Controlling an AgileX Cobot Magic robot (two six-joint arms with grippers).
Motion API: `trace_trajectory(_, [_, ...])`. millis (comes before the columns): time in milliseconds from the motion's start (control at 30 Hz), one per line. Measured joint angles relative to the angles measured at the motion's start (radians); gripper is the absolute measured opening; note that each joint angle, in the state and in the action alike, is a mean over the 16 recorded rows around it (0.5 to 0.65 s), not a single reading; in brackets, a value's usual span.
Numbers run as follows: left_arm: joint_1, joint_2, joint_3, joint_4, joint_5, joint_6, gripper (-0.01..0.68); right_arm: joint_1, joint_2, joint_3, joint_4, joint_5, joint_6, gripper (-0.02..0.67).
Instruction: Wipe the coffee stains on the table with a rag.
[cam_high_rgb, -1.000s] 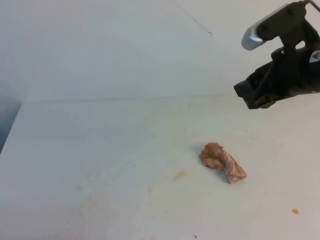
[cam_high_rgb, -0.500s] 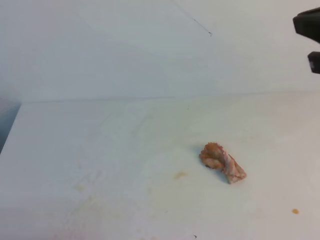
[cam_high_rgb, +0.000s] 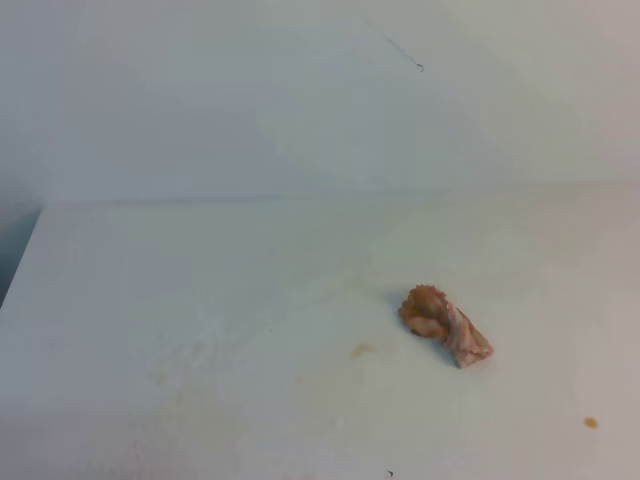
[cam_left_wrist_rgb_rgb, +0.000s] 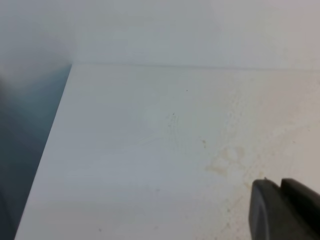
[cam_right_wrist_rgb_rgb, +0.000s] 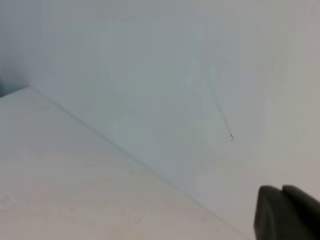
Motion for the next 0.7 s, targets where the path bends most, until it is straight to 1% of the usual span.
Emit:
trace_trajectory(433, [0.000, 0.000, 0.002, 0.000, 0.004, 0.000, 0.000, -0.013, 0.072, 0.025, 0.000, 0.018, -0.002, -0.002])
trace_trajectory(567, [0.000, 0.000, 0.002, 0.000, 0.004, 0.000, 0.000, -0.051, 0.044, 0.058, 0.003, 0.023, 0.004, -0.002])
trace_trajectory(700, [0.000, 0.000, 0.002, 0.000, 0.004, 0.000, 0.000, -0.119, -0.031, 0.133, 0.020, 0.007, 0.016, -0.002])
